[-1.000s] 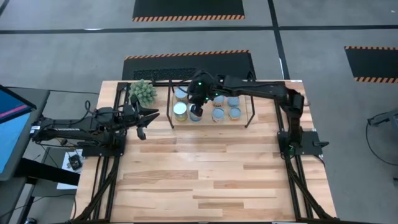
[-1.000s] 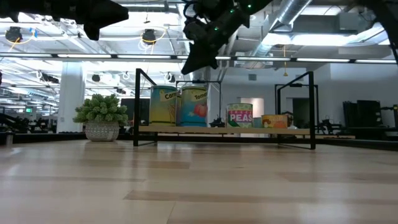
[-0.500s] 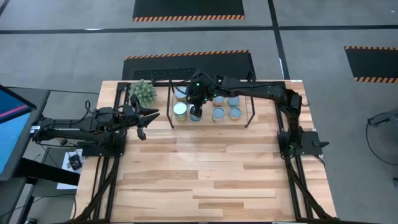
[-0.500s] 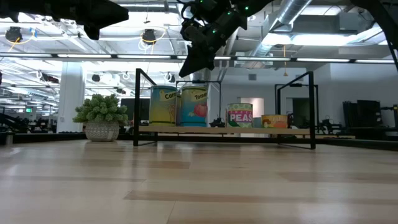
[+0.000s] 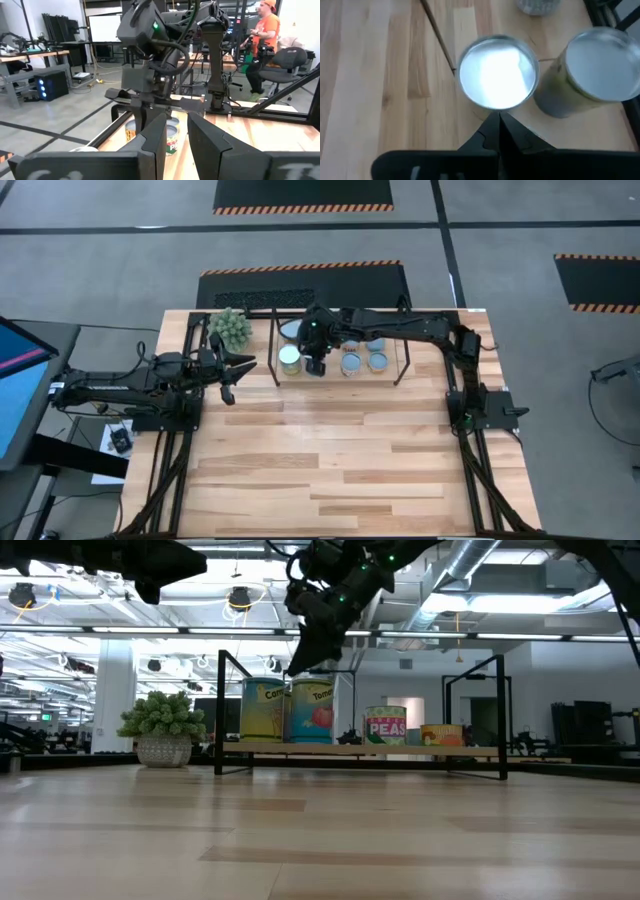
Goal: Pick and place cans onto a shelf
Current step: Adjust the canned goods on the shelf
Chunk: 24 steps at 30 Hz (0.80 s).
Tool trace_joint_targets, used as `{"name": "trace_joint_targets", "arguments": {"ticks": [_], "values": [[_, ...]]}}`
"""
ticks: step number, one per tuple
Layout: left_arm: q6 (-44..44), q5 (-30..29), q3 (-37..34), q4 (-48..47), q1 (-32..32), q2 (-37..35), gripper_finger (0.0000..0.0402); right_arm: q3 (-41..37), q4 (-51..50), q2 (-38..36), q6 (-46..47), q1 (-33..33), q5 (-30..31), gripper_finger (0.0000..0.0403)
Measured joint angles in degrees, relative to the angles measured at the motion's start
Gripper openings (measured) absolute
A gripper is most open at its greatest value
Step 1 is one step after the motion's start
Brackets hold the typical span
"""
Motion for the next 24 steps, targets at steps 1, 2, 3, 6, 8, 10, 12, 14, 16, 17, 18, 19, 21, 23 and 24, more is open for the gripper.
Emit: {"name": "trace_joint_targets", "arguments": {"ticks": [1, 2, 3, 6, 8, 10, 12, 14, 16, 17, 18, 19, 21, 23, 24], "values": [[0.1, 0.0, 0.0, 0.0, 0.0, 0.0, 0.0068, 0.0, -0.4, 0.0, 0.0, 0.0, 0.0, 0.0019], [0.2, 0.0, 0.0, 0.0, 0.0, 0.0, 0.0068, 0.0, -0.7, 0.0, -0.1, 0.0, 0.0, 0.0020], [0.2, 0.0, 0.0, 0.0, 0.0, 0.0, 0.0068, 0.0, -0.8, 0.0, -0.1, 0.0, 0.1, 0.0021], [0.2, 0.0, 0.0, 0.0, 0.0, 0.0, 0.0068, 0.0, -1.8, 0.0, -0.2, -0.1, 0.2, 0.0024], [0.2, 0.0, 0.0, 0.0, 0.0, 0.0, 0.0068, 0.0, -2.1, 0.0, -0.2, -0.3, 0.2, 0.0023], [0.2, 0.0, 0.0, 0.0, 0.0, 0.0, 0.0068, 0.0, -2.9, 0.0, -0.2, -0.4, 0.2, 0.0021], [0.2, 0.0, 0.0, 0.0, 0.0, 0.0, 0.0068, 0.0, -4.2, 0.0, -0.2, -0.6, 0.2, 0.0019], [0.2, 0.0, 0.0, 0.0, 0.0, 0.0, 0.0068, 0.0, -5.0, 0.0, -0.2, -0.8, 0.2, 0.0018], [0.4, 0.0, 0.0, 0.0, 0.0, 0.0, 0.0068, 0.0, -6.0, 0.0, -0.4, -0.8, 0.2, 0.0019], [0.5, 0.0, 0.0, 0.0, 0.0, 0.0, 0.0068, 0.0, -6.1, 0.0, -0.4, -0.8, 0.2, 0.0021], [0.7, 0.0, 0.0, 0.0, 0.0, 0.0, 0.0068, 0.0, -6.2, 0.0, -0.4, -0.8, 0.2, 0.0022], [0.8, 0.0, 0.0, 0.0, 0.0, 0.0, 0.0068, 0.0, -6.3, 0.0, -0.4, -0.8, 0.2, 0.0023], [0.8, 0.0, 0.0, 0.0, 0.0, 0.0, 0.0068, 0.0, -6.8, 0.0, -0.5, -0.8, 0.2, 0.0025], [0.8, 0.0, 0.0, 0.0, 0.0, 0.0, 0.0068, 0.0, -7.3, 0.0, -0.5, -0.7, 0.2, 0.0025], [0.8, 0.0, 0.0, 0.0, 0.0, 0.0, 0.0068, 0.0, -7.6, 0.0, -0.5, -0.7, 0.2, 0.0025]]}}
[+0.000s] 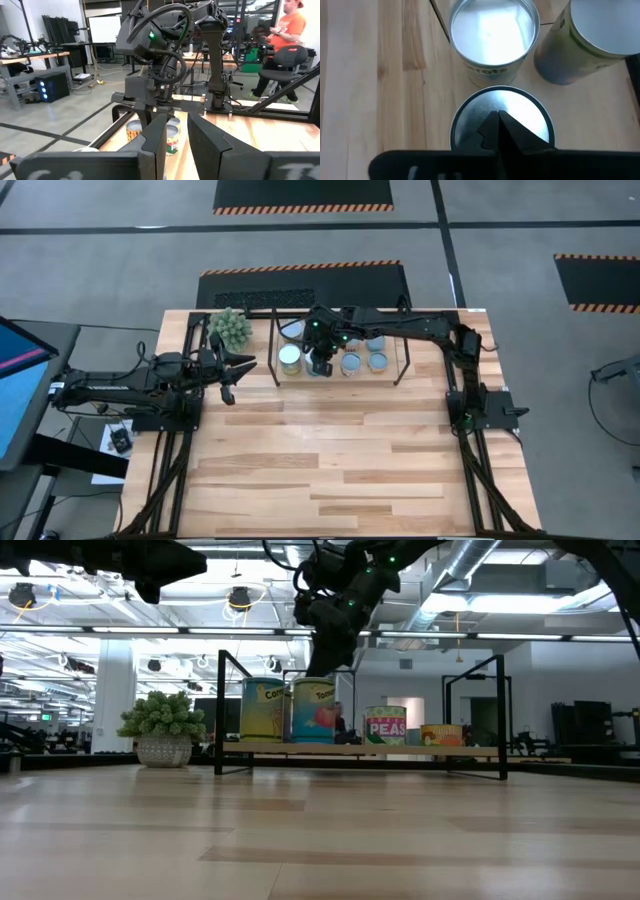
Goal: Pick and place cans onto a shelf
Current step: Adjust the canned goods on the shelf
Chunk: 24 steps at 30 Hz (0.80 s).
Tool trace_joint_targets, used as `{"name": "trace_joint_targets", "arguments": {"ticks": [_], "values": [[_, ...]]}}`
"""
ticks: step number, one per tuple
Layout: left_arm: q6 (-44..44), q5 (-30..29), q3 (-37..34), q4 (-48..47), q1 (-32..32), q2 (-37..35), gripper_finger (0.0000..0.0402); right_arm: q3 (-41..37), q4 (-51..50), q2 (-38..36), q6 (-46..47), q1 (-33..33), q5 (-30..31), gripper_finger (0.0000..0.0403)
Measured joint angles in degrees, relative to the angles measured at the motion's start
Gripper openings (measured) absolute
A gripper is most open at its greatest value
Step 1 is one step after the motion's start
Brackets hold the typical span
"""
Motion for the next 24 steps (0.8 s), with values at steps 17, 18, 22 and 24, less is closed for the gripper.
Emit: {"name": "trace_joint_targets", "arguments": {"ticks": [17, 18, 22, 24], "values": [[-0.1, 0.0, 0.0, 0.0, 0.0, 0.0, 0.0068, 0.3, -2.1, -0.1, 0.0, 0.0, 1.6, 0.0024], [-0.1, 0.0, 0.0, 0.0, 0.0, 0.0, 0.0068, 0.7, -3.0, -0.1, -0.1, 0.0, 1.6, 0.0023], [0.0, 0.0, 0.0, 0.0, 0.0, 0.0, 0.0068, 2.3, -5.1, -0.1, -1.2, 0.0, 1.8, 0.0019], [0.0, 0.0, 0.0, 0.0, 0.0, 0.0, 0.0068, 3.0, -6.0, 0.0, -1.3, 0.0, 2.2, 0.0019]]}}
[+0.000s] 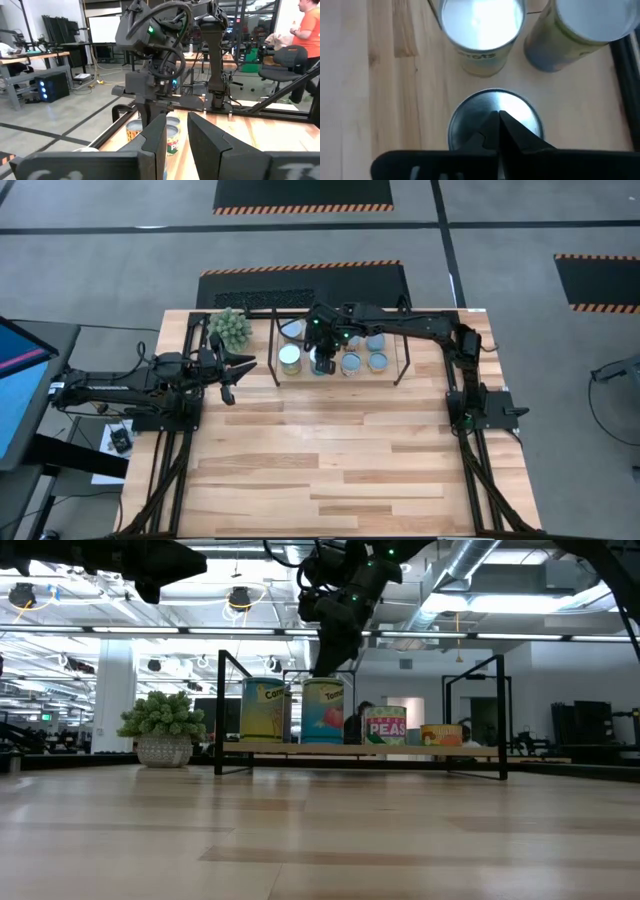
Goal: Pick and place cans onto a shelf
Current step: Adjust the canned goods on the shelf, then adjust the shelf
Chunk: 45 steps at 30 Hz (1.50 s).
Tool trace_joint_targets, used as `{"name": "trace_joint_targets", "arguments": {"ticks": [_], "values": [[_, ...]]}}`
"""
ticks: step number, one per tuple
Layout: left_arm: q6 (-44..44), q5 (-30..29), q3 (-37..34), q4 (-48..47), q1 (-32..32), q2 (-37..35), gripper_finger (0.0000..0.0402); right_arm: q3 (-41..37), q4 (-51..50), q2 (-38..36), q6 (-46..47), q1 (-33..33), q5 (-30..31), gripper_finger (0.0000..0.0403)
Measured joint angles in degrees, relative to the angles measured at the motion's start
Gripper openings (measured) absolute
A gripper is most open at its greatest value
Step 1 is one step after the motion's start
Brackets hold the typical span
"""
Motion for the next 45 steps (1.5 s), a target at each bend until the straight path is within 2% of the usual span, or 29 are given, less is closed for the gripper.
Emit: {"name": "trace_joint_targets", "arguments": {"ticks": [8, 12, 19, 22, 24, 27, 30, 32, 35, 40, 45], "values": [[0.3, 0.0, 0.0, 0.0, 0.0, 0.0, 0.0068, 2.3, -0.1, 0.0, 0.3, 0.0, 0.8, 0.0028], [0.3, 0.0, 0.0, 0.0, 0.0, 0.0, 0.0068, 7.4, -4.7, 0.1, 3.2, 0.0, 0.8, 0.0023], [0.2, 0.0, 0.0, 0.0, 0.0, 0.0, 0.0068, 18.6, -25.3, 0.0, 9.1, 1.5, 0.7, 0.0026], [-0.5, 0.0, 0.0, 0.0, 0.0, 0.0, 0.0068, 21.7, -38.2, 0.0, 7.0, 2.4, 0.9, 0.0033], [-0.9, 0.0, 0.0, 0.0, 0.0, 0.0, 0.0068, 21.9, -41.6, -0.2, 8.3, 3.2, 0.6, 0.0035], [-2.5, 0.4, 0.0, -0.1, 0.0, 0.0, 0.0068, 17.2, -39.1, -3.2, 10.9, 4.7, -0.3, 0.0035], [-4.7, 2.4, 0.0, -1.3, 0.0, -0.3, 0.0068, 10.9, -35.3, -9.1, 6.9, 6.5, -6.5, 0.0033], [-5.0, 4.0, -0.1, -1.7, 0.0, -0.8, 0.0068, 4.5, -30.9, -13.5, 7.0, 7.0, -8.3, 0.0032], [-5.0, 4.3, 0.0, -2.8, 0.0, -1.6, 0.0068, -8.8, -20.3, -22.7, 11.0, 7.3, -8.0, 0.0030], [-4.6, 4.8, -0.1, -3.0, 0.0, -2.0, 0.0068, -35.9, 10.2, -41.5, 20.0, 9.8, -8.1, 0.0029], [-5.2, 5.0, -0.1, -3.8, 0.0, -0.9, 0.0068, -59.1, 46.9, -53.7, 23.4, 13.9, -8.1, 0.0033]]}}
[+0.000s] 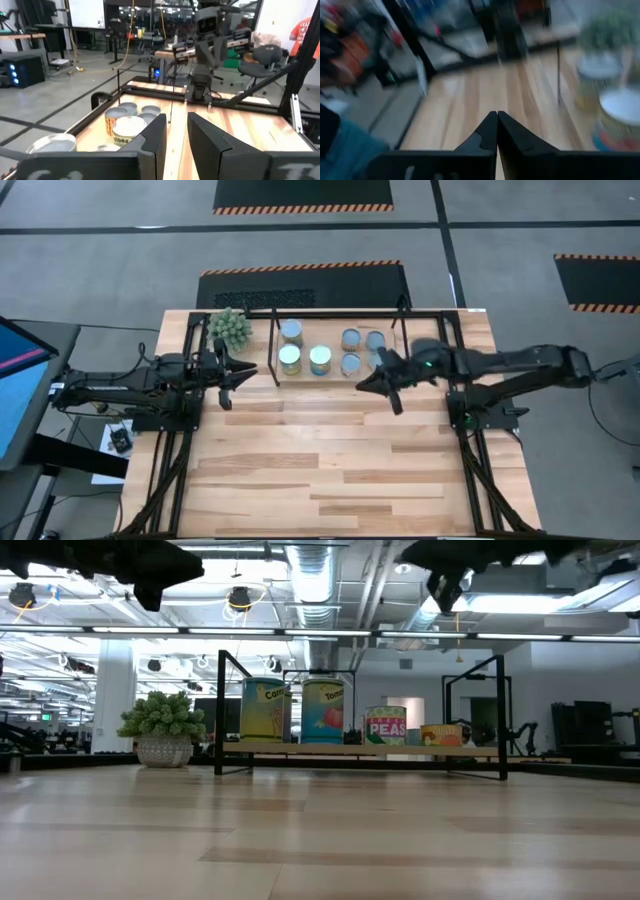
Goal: Pick and place cans onto a shelf
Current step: Adjust the shelf
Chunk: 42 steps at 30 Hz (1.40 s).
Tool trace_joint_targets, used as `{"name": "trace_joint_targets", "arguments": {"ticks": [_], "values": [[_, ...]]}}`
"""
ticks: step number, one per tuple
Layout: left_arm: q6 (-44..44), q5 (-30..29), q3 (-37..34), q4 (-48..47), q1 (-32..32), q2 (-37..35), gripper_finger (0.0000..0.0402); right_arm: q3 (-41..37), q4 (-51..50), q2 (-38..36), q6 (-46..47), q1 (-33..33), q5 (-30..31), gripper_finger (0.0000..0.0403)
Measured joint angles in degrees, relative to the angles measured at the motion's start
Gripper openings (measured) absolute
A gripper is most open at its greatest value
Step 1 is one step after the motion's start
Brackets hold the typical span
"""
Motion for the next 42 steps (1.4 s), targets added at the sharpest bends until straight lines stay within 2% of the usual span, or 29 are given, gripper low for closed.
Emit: {"name": "trace_joint_targets", "arguments": {"ticks": [3, 6, 10, 12, 16, 20, 23, 29, 37, 42], "values": [[-0.1, -0.1, 0.0, -0.4, 0.0, 0.6, 0.0068, -9.6, 13.6, -3.3, 0.2, 1.3, 0.1, 0.0034], [-1.0, -0.1, -0.3, -1.5, 0.0, 0.7, 0.0068, -16.6, 20.9, -5.4, 3.0, 1.7, 2.0, 0.0031], [-3.4, -0.8, -3.1, -2.5, 0.0, -0.1, 0.0068, -22.3, 27.2, -6.9, 5.3, 1.5, 3.6, 0.0029], [-5.0, -2.1, -5.1, -2.3, 0.0, -1.4, 0.0068, -23.4, 29.7, -7.9, 4.5, 1.5, 3.4, 0.0029], [-8.3, -2.6, -8.9, -1.5, 0.0, -4.5, 0.0068, -25.5, 28.3, -9.0, 3.6, 1.5, 3.7, 0.0032], [-8.9, -3.4, -12.2, 0.5, 0.0, -7.8, 0.0068, -28.4, 29.7, -9.5, 5.3, 1.5, 6.1, 0.0034], [-8.8, -3.6, -14.4, 3.2, 0.0, -10.3, 0.0068, -28.8, 33.4, -9.6, 3.8, 1.6, 6.1, 0.0033], [-8.3, -4.9, -17.4, 3.5, 0.0, -14.9, 0.0068, -30.2, 34.0, -9.9, 2.0, 1.4, 6.3, 0.0031], [-7.6, -5.0, -19.8, 4.4, 0.0, -20.6, 0.0068, -36.2, 46.9, -10.0, 1.0, 1.1, 7.5, 0.0033], [-6.7, -6.7, -19.9, 4.4, 0.0, -22.8, 0.0068, -36.6, 49.7, -10.0, 0.4, 1.0, 7.5, 0.0031]]}}
